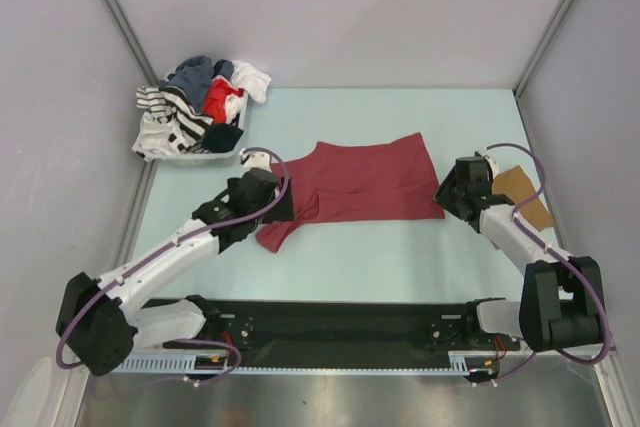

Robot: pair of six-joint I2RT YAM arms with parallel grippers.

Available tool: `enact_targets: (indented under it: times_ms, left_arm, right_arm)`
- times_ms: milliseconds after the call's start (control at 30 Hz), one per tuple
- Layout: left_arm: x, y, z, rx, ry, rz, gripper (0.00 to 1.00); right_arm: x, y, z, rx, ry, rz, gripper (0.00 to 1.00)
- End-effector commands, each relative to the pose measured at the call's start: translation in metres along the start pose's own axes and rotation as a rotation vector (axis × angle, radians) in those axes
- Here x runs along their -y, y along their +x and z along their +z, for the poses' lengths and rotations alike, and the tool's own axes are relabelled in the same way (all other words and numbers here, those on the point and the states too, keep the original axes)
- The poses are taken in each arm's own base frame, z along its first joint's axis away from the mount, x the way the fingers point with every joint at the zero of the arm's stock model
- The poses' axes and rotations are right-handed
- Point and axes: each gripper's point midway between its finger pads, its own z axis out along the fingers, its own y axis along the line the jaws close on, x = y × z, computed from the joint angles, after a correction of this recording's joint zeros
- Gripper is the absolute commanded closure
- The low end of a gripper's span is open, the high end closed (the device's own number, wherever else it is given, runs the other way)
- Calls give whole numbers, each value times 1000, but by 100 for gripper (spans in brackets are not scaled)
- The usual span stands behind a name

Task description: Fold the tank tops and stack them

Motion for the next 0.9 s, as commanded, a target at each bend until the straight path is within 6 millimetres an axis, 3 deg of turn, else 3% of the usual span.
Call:
enact_targets:
  times_ms: [0, 167, 200, 500, 567, 600, 667, 733, 867]
  left_arm:
    - [2, 0, -7, 35, 32, -80, 0]
    - [2, 17, -8, 38, 71, -191, 0]
    - [-1, 28, -5, 23, 62, -231, 0]
    - [-9, 65, -1, 24, 103, -410, 1]
    - [-2, 58, -6, 69, 171, -458, 2]
    - [1, 74, -4, 39, 206, -460, 4]
    - [10, 65, -8, 90, 285, -496, 6]
    - [9, 75, -5, 80, 294, -497, 12]
    - [-9, 87, 2, 26, 158, -409, 14]
  right_arm:
    - [-4, -3, 3, 16, -24, 42, 50]
    - [17, 11, 10, 9, 68, 130, 49]
    - [16, 12, 11, 14, 54, 132, 50]
    - [25, 27, 16, 20, 42, 162, 52]
    - [25, 27, 15, 26, 36, 161, 53]
    - [26, 26, 15, 30, 39, 161, 52]
    - [26, 26, 14, 34, 39, 159, 53]
    - [26, 25, 14, 38, 38, 158, 53]
    - [26, 24, 14, 40, 37, 157, 53]
